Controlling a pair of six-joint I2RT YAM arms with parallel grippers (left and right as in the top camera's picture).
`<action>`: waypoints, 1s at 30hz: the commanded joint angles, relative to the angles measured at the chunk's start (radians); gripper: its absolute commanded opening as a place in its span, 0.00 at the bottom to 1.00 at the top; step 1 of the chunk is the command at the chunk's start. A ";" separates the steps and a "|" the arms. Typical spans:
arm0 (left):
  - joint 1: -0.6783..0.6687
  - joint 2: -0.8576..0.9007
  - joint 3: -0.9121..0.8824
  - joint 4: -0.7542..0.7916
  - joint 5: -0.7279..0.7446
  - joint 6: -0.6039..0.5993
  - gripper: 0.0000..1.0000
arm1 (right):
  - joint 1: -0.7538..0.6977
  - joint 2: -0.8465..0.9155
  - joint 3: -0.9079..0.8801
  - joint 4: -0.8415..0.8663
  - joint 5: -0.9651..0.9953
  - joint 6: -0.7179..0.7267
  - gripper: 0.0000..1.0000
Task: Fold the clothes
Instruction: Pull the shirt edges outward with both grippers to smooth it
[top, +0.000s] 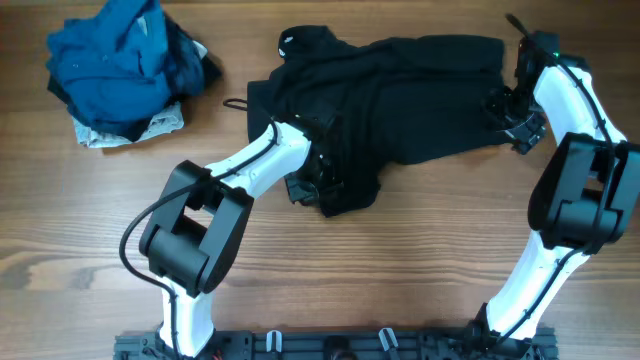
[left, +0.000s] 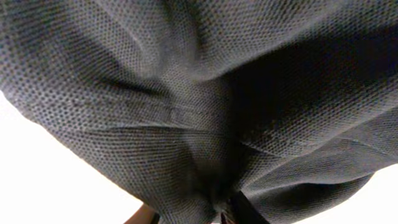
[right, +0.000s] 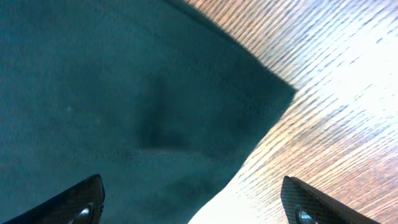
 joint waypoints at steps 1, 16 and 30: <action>0.005 0.010 -0.008 -0.012 0.012 -0.002 0.23 | -0.016 0.044 -0.001 0.007 0.049 0.031 0.91; 0.005 0.008 -0.007 -0.039 0.011 -0.002 0.11 | -0.035 0.092 -0.001 0.043 0.049 0.028 0.56; 0.013 -0.155 -0.007 -0.221 -0.010 0.002 0.04 | -0.064 0.018 0.009 -0.137 0.117 0.146 0.04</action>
